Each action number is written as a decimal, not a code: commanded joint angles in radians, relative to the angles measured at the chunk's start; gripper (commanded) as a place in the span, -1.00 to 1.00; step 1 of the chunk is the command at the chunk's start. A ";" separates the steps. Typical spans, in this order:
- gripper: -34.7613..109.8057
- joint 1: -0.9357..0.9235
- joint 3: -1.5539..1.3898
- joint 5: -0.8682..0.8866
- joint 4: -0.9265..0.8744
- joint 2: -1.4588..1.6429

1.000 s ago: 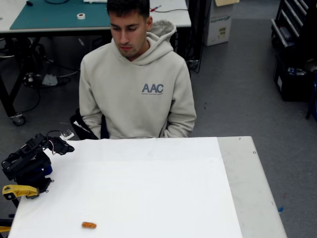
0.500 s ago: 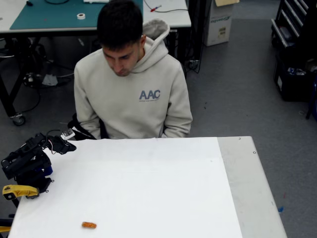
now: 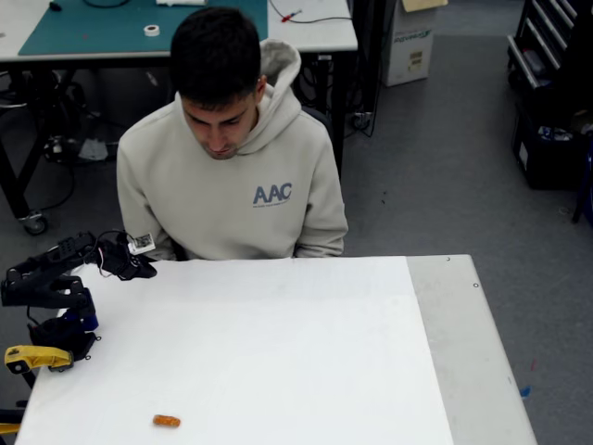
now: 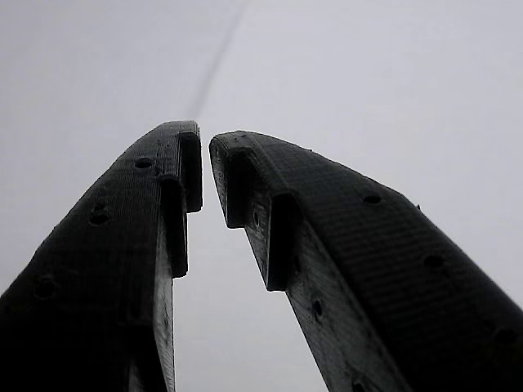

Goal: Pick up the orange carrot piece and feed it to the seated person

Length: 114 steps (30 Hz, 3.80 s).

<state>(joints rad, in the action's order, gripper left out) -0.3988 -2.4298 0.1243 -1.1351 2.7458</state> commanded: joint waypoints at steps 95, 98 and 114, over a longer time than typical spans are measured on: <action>-0.49 -1.089 1.086 -0.713 0.006 -1.381; -0.37 -1.091 1.081 -0.713 0.006 -1.382; -0.25 -1.086 1.078 -0.712 0.006 -1.385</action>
<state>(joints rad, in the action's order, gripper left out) -1.4788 -1.4159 -0.5722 -1.1305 1.3315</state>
